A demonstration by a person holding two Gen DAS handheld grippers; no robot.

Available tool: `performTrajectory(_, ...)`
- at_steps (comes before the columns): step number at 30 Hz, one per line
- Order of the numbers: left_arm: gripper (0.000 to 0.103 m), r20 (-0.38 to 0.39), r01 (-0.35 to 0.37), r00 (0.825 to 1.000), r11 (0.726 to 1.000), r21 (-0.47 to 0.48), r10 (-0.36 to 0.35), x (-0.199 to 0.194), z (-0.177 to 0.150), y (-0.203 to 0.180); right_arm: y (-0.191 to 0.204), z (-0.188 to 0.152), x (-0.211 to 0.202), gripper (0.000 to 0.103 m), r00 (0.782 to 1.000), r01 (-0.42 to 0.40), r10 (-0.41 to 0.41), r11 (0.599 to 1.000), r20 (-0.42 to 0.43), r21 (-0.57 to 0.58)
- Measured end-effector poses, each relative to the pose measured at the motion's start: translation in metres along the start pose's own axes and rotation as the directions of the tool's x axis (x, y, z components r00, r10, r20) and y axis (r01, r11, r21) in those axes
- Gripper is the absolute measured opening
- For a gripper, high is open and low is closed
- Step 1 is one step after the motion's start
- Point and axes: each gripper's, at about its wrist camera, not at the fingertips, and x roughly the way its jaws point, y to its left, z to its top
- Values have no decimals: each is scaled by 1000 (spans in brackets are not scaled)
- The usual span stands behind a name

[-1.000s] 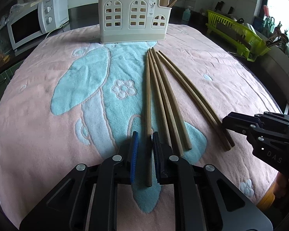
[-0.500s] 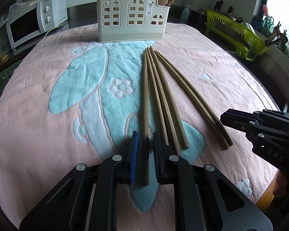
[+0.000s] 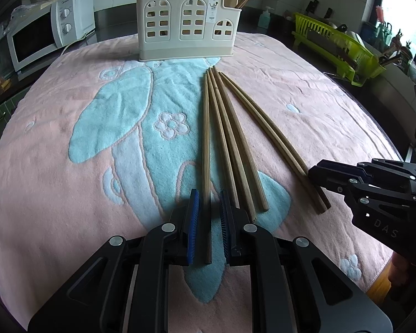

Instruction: Organize utensils

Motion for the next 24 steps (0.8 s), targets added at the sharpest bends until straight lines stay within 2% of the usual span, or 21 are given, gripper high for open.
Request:
performTrajectory(14,15,3,7,1000,1000,4,-7,-1,-1,-1,-2,-2,-1,15,1000,-2,2,1000,9,4)
performTrajectory(18,15,3,6,1000,1000,3,-6,-1,-1,-1,-4,-2,-3,9,1000,-1,1,1000,14,7)
performTrajectory(24,15,2,3,1000,1000,7,-3,-1,-1,-1,-5,-3,-4,11,1000,3,-3,1000,15,11)
